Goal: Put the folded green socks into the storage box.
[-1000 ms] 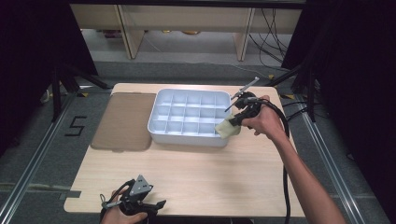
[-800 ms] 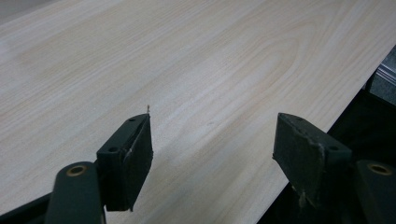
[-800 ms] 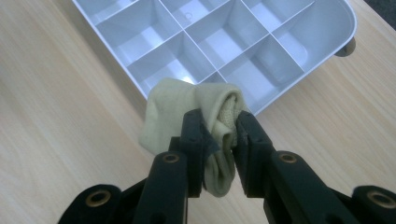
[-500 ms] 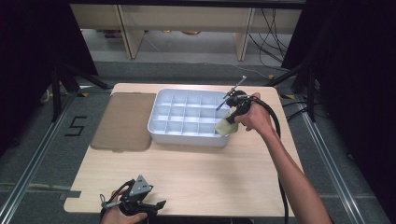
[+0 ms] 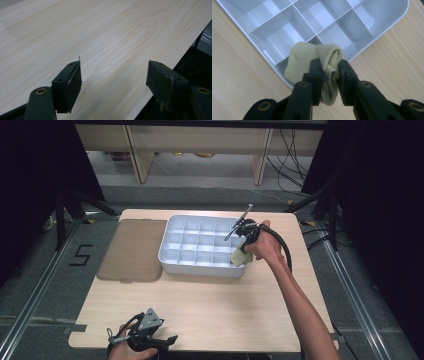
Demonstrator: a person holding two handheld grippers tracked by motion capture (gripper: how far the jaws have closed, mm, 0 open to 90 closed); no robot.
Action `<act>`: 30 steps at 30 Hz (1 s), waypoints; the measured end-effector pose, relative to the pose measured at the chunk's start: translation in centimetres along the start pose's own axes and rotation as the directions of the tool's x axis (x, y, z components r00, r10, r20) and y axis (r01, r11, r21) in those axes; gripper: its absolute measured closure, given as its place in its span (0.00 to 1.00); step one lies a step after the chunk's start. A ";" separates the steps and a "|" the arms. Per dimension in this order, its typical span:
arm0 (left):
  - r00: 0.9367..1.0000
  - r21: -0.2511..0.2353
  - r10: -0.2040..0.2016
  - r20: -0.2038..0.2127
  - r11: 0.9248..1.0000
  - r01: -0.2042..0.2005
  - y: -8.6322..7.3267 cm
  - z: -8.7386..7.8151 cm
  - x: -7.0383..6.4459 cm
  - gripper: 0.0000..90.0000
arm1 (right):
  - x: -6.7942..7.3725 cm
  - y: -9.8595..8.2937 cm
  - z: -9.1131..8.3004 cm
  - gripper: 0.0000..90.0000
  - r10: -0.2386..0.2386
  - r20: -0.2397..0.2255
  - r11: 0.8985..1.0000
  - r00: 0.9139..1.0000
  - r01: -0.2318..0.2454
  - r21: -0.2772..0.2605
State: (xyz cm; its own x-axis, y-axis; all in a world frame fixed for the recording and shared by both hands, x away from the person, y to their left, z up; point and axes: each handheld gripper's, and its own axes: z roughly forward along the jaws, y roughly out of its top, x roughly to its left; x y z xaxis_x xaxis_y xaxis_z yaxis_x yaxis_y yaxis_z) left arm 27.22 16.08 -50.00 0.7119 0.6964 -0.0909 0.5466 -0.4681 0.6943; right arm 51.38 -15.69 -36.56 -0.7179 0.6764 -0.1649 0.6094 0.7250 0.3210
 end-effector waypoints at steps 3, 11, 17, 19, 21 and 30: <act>1.000 0.004 -0.003 0.000 1.000 0.003 0.0 0.0 0.0 0.31 | 0.0 0.2 0.6 0.84 -0.008 0.022 1.000 1.000 0.007 0.009; 1.000 0.005 0.001 0.005 1.000 -0.001 0.0 0.0 0.0 0.31 | 0.0 0.4 1.7 0.84 -0.017 0.057 0.999 0.998 0.015 0.038; 1.000 0.001 0.005 0.014 1.000 -0.005 0.0 0.0 -0.1 0.31 | 0.6 0.7 2.0 0.84 -0.024 0.067 0.999 0.997 0.021 0.046; 1.000 0.003 0.006 0.015 1.000 -0.006 0.0 0.0 -0.1 0.31 | 0.7 0.8 2.3 0.84 -0.027 0.073 0.998 0.997 0.024 0.053; 1.000 0.005 -0.002 0.006 1.000 0.002 0.0 0.0 -0.1 0.31 | 0.9 0.8 2.7 0.84 -0.038 0.074 0.998 0.997 0.034 0.058; 1.000 0.007 -0.001 0.005 1.000 0.000 0.0 0.0 0.0 0.31 | 1.4 0.6 4.5 0.84 -0.063 0.085 0.994 0.994 0.055 0.090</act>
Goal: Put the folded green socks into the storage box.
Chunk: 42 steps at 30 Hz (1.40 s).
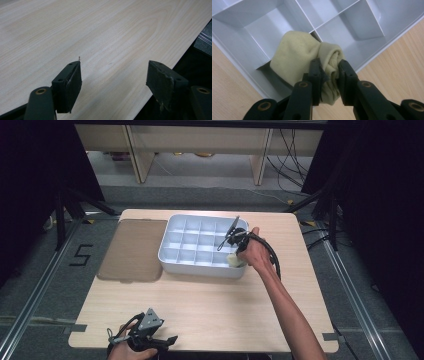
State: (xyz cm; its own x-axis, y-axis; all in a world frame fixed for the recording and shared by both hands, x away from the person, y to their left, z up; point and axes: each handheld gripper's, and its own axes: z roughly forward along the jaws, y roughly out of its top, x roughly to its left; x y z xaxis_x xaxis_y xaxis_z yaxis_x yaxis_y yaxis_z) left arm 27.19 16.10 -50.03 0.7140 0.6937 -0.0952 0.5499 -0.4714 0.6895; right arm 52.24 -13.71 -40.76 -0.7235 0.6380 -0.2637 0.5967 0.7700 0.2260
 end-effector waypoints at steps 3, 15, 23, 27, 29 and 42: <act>1.000 0.000 -0.001 -0.001 1.000 0.001 0.0 0.0 0.0 0.31 | 0.2 0.1 0.3 0.84 -0.015 0.003 1.000 1.000 0.015 0.004; 1.000 -0.005 -0.014 -0.002 1.000 0.014 0.0 -0.1 0.0 0.31 | 0.8 0.0 2.4 0.84 -0.047 -0.021 0.998 0.999 0.048 0.037; 1.000 -0.005 -0.015 0.008 1.000 0.015 0.0 -0.1 0.0 0.31 | 1.0 0.0 3.1 0.84 -0.048 -0.030 0.998 0.998 0.050 0.047; 1.000 -0.008 -0.015 0.008 1.000 0.015 0.0 -0.1 -0.1 0.31 | 1.3 0.1 3.3 0.84 -0.029 -0.026 0.997 0.999 0.031 0.070; 1.000 -0.007 -0.016 0.007 1.000 0.016 0.0 -0.1 -0.1 0.31 | 1.2 0.1 3.5 0.84 -0.043 -0.028 0.996 0.999 0.045 0.072; 1.000 -0.007 -0.015 0.008 1.000 0.015 0.0 -0.1 -0.1 0.31 | 1.1 0.2 3.9 0.82 -0.039 -0.030 0.996 0.999 0.041 0.074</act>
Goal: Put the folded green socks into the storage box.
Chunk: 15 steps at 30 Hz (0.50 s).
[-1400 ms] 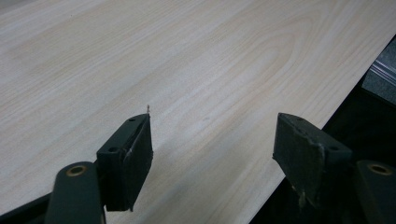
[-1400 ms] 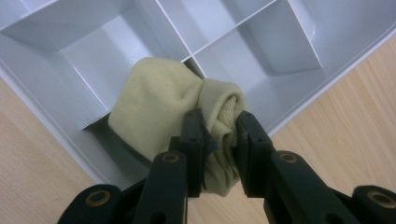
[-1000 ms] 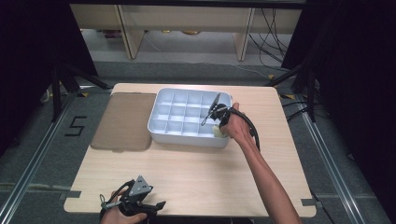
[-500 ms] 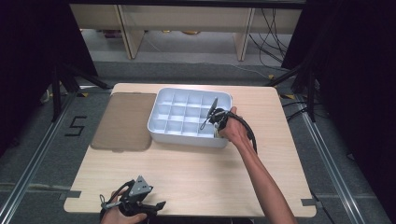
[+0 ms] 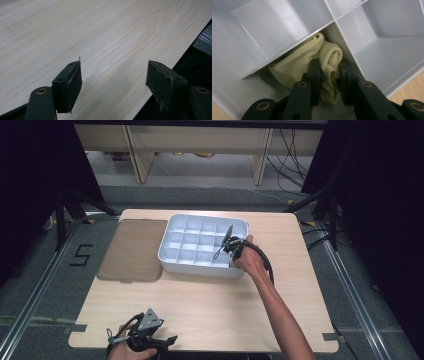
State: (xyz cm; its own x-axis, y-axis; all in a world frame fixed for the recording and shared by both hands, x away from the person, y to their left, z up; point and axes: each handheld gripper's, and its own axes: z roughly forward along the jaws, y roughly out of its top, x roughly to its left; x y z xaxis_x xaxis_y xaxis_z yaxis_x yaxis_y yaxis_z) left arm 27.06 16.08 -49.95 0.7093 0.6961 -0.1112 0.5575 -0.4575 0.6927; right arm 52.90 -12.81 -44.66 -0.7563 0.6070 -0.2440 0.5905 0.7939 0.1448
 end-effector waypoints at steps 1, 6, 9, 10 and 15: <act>1.000 0.000 0.000 0.000 1.000 0.000 0.0 0.0 0.0 0.31 | 0.0 0.0 -0.1 0.81 0.021 -0.004 1.000 1.000 -0.021 0.005; 1.000 0.009 0.019 -0.008 1.000 -0.019 0.0 0.1 0.1 0.31 | -0.6 -0.2 -1.3 0.75 0.052 -0.027 0.998 0.998 -0.053 -0.033; 1.000 0.009 0.014 -0.008 1.000 -0.014 0.0 0.0 0.0 0.31 | -1.0 -0.4 -2.4 0.68 0.097 -0.032 0.992 0.995 -0.099 -0.077; 1.000 0.008 0.013 -0.007 1.000 -0.013 0.0 0.0 0.0 0.31 | -1.1 -0.4 -2.8 0.67 0.102 -0.040 0.990 0.994 -0.105 -0.089; 1.000 0.005 0.014 -0.008 1.000 -0.014 0.0 0.1 0.1 0.31 | -1.5 -0.3 -4.6 0.78 0.092 -0.043 0.986 0.995 -0.097 -0.133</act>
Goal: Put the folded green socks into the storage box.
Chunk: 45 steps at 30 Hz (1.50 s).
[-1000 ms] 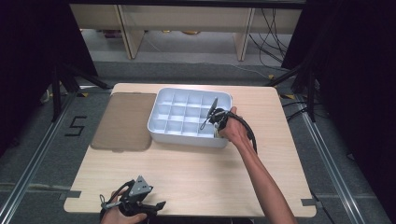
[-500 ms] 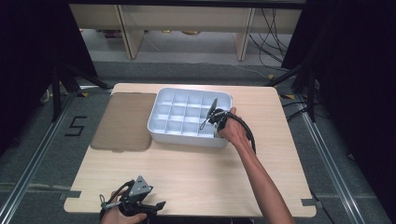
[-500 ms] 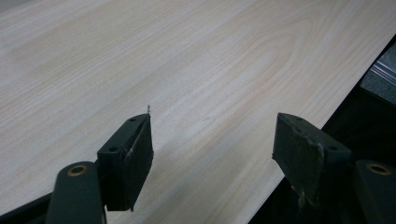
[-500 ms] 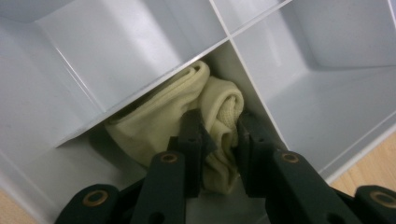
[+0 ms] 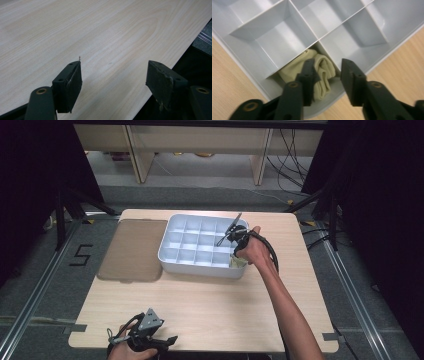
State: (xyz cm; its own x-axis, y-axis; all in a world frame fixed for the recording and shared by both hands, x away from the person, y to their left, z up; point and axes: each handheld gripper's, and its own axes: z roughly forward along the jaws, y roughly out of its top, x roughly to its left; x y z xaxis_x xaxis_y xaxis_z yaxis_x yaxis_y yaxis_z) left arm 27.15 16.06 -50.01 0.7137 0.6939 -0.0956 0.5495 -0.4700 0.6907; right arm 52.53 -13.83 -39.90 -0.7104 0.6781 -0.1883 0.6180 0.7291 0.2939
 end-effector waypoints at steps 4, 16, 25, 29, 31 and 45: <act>1.000 0.000 0.004 0.002 1.000 -0.004 0.1 -0.1 0.0 0.31 | 0.1 0.2 -0.1 0.88 -0.007 -0.027 1.000 1.000 0.007 -0.005; 1.000 0.005 -0.010 0.004 1.000 0.010 -0.1 0.0 0.0 0.31 | 1.2 0.4 3.3 0.97 -0.017 -0.079 0.998 0.997 0.021 0.060; 1.000 0.002 -0.007 0.008 1.000 0.006 0.0 0.0 -0.1 0.31 | 1.0 0.0 4.8 0.98 -0.011 -0.090 0.996 0.996 0.020 0.091; 1.000 0.005 -0.005 0.003 1.000 0.005 0.0 0.0 0.0 0.31 | 1.4 0.1 5.1 0.98 0.003 -0.082 0.993 0.997 0.006 0.117; 1.000 0.004 0.005 0.012 1.000 -0.006 0.0 -0.1 0.0 0.31 | 1.5 0.1 5.4 0.98 0.004 -0.081 0.993 0.997 0.006 0.118; 1.000 0.004 -0.010 -0.002 1.000 0.010 -0.1 0.0 0.1 0.31 | 0.3 -0.6 1.5 0.85 0.041 -0.111 0.999 0.993 -0.044 -0.028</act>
State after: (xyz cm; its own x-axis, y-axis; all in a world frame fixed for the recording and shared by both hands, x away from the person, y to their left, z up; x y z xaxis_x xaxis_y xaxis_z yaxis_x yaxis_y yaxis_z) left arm 27.17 16.14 -50.06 0.7073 0.6997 -0.1011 0.5585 -0.4654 0.6867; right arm 52.47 -13.96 -41.57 -0.7176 0.6928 -0.0714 0.6389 0.6957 0.3283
